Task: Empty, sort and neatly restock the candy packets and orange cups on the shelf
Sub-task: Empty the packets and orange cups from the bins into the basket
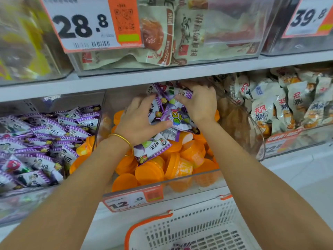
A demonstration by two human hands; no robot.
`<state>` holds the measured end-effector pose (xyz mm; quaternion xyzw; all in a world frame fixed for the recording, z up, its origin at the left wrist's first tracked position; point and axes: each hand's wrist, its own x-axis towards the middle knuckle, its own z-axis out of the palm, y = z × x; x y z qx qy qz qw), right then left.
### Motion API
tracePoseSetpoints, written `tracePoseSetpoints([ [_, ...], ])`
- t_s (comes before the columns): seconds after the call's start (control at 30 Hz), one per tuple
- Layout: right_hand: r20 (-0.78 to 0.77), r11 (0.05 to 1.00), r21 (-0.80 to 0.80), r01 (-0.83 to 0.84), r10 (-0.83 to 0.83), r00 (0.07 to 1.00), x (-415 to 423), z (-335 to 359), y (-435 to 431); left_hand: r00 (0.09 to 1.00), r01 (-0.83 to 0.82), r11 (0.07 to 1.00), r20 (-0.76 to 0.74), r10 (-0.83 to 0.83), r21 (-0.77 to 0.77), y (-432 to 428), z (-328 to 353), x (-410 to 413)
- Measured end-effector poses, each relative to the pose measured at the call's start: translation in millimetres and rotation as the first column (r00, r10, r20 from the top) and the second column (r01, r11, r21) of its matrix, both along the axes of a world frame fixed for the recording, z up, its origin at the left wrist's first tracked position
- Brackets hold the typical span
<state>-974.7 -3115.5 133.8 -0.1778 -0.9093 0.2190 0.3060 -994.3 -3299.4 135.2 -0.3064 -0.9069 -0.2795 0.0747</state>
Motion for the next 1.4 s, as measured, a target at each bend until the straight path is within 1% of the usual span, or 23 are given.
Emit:
tracePoseSetpoints([
  [0.03, -0.052, 1.0, 0.009, -0.009, 0.01, 0.999, 7.1, -3.5, -2.1, 1.0, 0.004, 0.998, 0.011, -0.005, 0.069, -2.7, 1.8, 5.1],
  [0.07, -0.086, 0.999, 0.029, -0.013, 0.016, 0.996, 15.0, -6.0, -3.8, 1.0, 0.007, 0.995, 0.021, -0.009, 0.099, -5.6, 4.8, 9.9],
  [0.1, -0.105, 0.998, 0.054, -0.013, 0.019, 0.994, 23.2, -7.6, -5.1, 1.0, 0.004, 0.996, 0.03, -0.006, 0.089, -8.9, 8.0, 13.9],
  [0.13, -0.114, 0.997, 0.072, -0.004, 0.013, 0.993, 31.9, -8.6, -6.1, 0.999, -0.009, 0.999, 0.039, 0.007, 0.039, -12.8, 10.6, 17.2],
  [0.2, -0.121, 0.998, 0.062, 0.032, -0.025, 0.992, 52.1, -8.8, -8.9, 0.998, -0.043, 0.992, 0.046, 0.048, -0.116, -22.3, 15.0, 25.5],
  [0.27, -0.123, 0.996, 0.033, 0.081, -0.076, 0.989, 75.2, -9.9, -12.7, 0.996, -0.083, 0.98, 0.02, 0.089, -0.181, -30.3, 11.9, 34.7],
  [0.3, -0.109, 0.995, 0.018, 0.101, -0.099, 0.989, 85.0, -11.7, -14.7, 0.995, -0.096, 0.981, 0.002, 0.098, -0.17, -32.6, 6.9, 38.9],
  [0.37, -0.053, 0.993, -0.018, 0.121, -0.121, 0.991, 96.5, -17.8, -18.0, 0.995, -0.094, 0.991, -0.041, 0.09, -0.097, -31.7, -4.5, 47.8],
  [0.43, -0.024, 0.99, -0.064, 0.129, -0.131, 0.991, 101.0, -22.0, -20.0, 0.994, -0.095, 0.995, -0.058, 0.093, -0.038, -26.8, -14.7, 52.5],
  [0.47, -0.023, 0.987, -0.094, 0.132, -0.135, 0.991, 101.8, -22.8, -20.4, 0.991, -0.123, 0.992, -0.055, 0.121, -0.023, -24.7, -16.2, 54.7],
  [0.5, -0.022, 0.983, -0.124, 0.135, -0.139, 0.99, 101.9, -24.0, -20.1, 0.984, -0.173, 0.985, -0.038, 0.173, -0.016, -22.9, -17.0, 55.8],
  [0.57, -0.004, 0.977, -0.162, 0.142, -0.144, 0.99, 101.2, -28.5, -18.8, 0.966, -0.251, 0.967, 0.056, 0.253, -0.042, -20.4, -15.3, 59.0],
  [0.6, 0.007, 0.974, -0.178, 0.138, -0.139, 0.99, 100.0, -31.4, -18.3, 0.963, -0.241, 0.967, 0.106, 0.248, -0.078, -19.1, -14.2, 60.9],
  [0.67, 0.018, 0.97, -0.207, 0.131, -0.131, 0.991, 98.4, -34.9, -18.4, 0.97, -0.152, 0.977, 0.17, 0.177, -0.149, -16.1, -12.7, 66.2],
  [0.77, 0.025, 0.963, -0.222, 0.151, -0.149, 0.988, 98.7, -32.9, -20.8, 0.963, -0.054, 0.992, 0.256, 0.082, -0.115, -14.6, -8.9, 71.5],
  [0.83, 0.034, 0.963, -0.207, 0.174, -0.171, 0.985, 100.0, -29.7, -23.1, 0.96, -0.017, 0.994, 0.276, 0.046, -0.103, -13.2, -6.9, 73.7],
  [0.97, 0.04, 0.967, -0.191, 0.167, -0.162, 0.986, 99.5, -25.4, -26.5, 0.964, 0.06, 0.984, 0.265, -0.013, -0.17, -1.1, -5.5, 74.5],
  [1.03, 0.045, 0.972, -0.183, 0.145, -0.139, 0.989, 100.6, -22.7, -25.4, 0.969, 0.043, 0.988, 0.248, -0.004, -0.15, 4.7, -4.1, 70.5],
  [1.1, 0.049, 0.978, -0.171, 0.117, -0.111, 0.993, 102.5, -21.0, -22.5, 0.966, -0.014, 0.995, 0.255, 0.039, -0.102, 5.8, -3.8, 62.9],
  [1.17, 0.054, 0.982, -0.16, 0.097, -0.09, 0.995, 102.9, -19.5, -20.5, 0.96, -0.063, 0.99, 0.265, 0.094, -0.122, 5.3, -5.4, 54.0],
  [1.23, 0.056, 0.982, -0.168, 0.086, -0.077, 0.995, 101.9, -16.7, -20.8, 0.955, -0.062, 0.986, 0.278, 0.104, -0.157, 5.5, -5.3, 46.9],
  [1.3, 0.046, 0.972, -0.219, 0.08, -0.072, 0.996, 102.0, -12.9, -22.4, 0.959, -0.035, 0.99, 0.274, 0.072, -0.138, 7.0, -4.6, 42.0],
  [1.4, 0.015, 0.948, -0.307, 0.08, -0.079, 0.997, 104.9, -10.9, -20.1, 0.975, -0.021, 0.993, 0.216, 0.045, -0.113, 10.4, -5.9, 40.1],
])
